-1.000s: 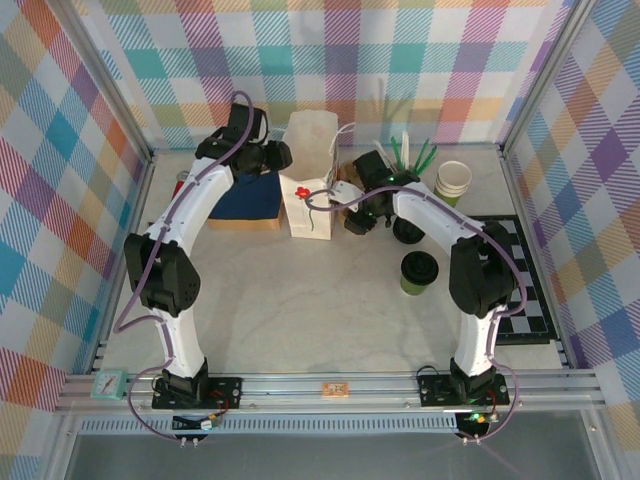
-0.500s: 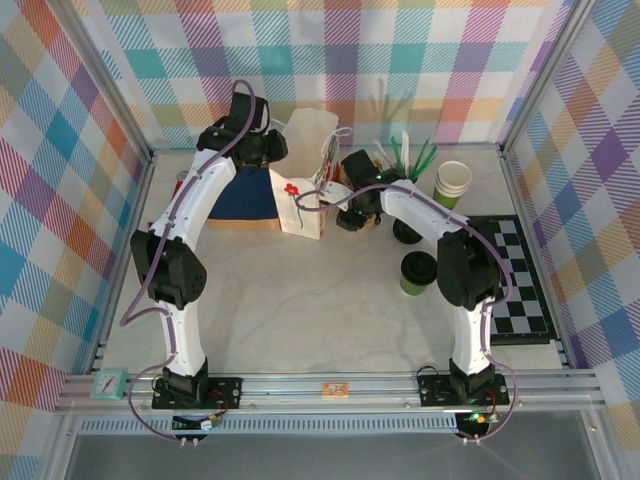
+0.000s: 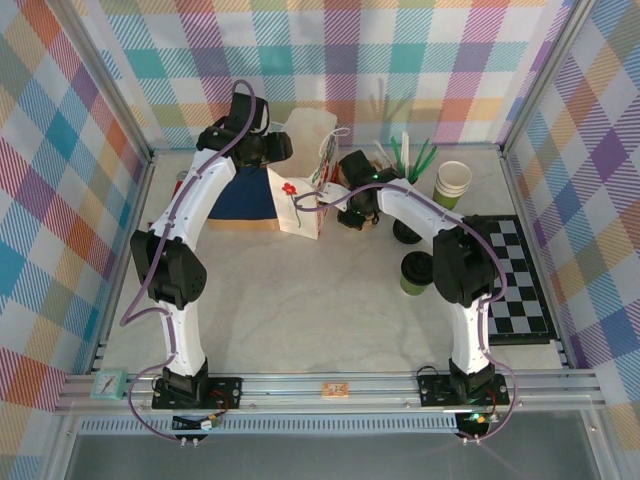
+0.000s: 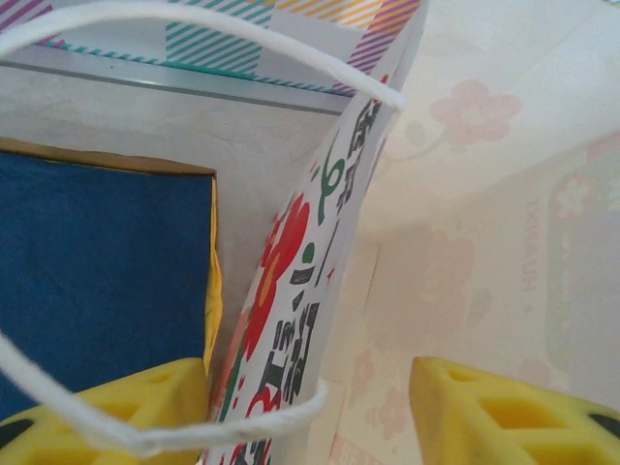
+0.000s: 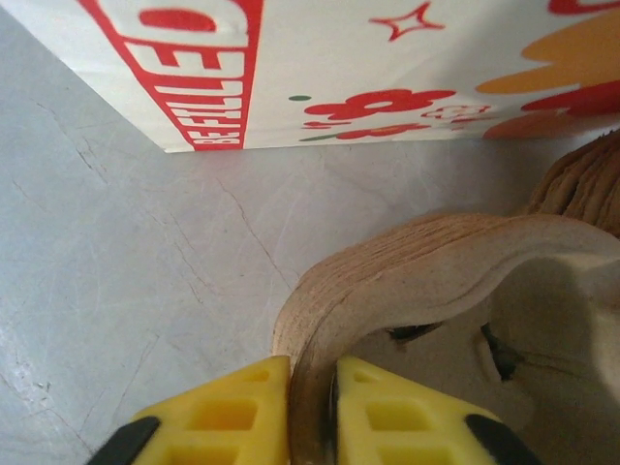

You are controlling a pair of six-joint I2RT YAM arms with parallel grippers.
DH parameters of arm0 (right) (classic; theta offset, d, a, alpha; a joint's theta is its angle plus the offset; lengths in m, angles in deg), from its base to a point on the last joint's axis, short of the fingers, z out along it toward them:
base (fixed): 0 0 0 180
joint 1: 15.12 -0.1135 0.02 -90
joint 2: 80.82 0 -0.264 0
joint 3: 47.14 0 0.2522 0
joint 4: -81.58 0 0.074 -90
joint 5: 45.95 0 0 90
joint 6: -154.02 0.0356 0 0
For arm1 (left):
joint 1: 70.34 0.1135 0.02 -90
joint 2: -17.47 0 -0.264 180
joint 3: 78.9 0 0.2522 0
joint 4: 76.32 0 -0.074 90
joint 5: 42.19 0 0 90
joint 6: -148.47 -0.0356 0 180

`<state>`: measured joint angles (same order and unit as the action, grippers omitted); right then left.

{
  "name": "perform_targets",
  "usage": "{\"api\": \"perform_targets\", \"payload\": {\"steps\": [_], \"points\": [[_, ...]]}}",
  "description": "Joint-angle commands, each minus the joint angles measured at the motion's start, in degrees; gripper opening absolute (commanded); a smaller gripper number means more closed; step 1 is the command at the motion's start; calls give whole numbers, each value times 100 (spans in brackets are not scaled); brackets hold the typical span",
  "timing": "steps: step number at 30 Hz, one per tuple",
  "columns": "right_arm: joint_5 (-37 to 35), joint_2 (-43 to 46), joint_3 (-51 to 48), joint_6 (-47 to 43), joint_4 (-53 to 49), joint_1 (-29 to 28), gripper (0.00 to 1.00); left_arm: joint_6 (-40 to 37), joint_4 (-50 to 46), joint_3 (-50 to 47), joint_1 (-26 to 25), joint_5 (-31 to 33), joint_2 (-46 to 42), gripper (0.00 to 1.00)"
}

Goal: Pack the takeout coffee

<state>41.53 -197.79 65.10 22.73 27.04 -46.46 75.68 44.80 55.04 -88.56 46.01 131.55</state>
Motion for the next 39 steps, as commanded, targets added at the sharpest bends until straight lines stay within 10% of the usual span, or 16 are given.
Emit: {"api": "perform_targets", "payload": {"steps": [1,19,39], "points": [[33,-39,198,-78,-97,-109,11,-17,-50,65,16,41,-257,64],[-665,295,211,113,30,-274,0,-95,13,-226,20,101,-906,100],[-1765,1371,-430,-80,851,-778,0,50,275,-971,151,392,-1704,100]]}}
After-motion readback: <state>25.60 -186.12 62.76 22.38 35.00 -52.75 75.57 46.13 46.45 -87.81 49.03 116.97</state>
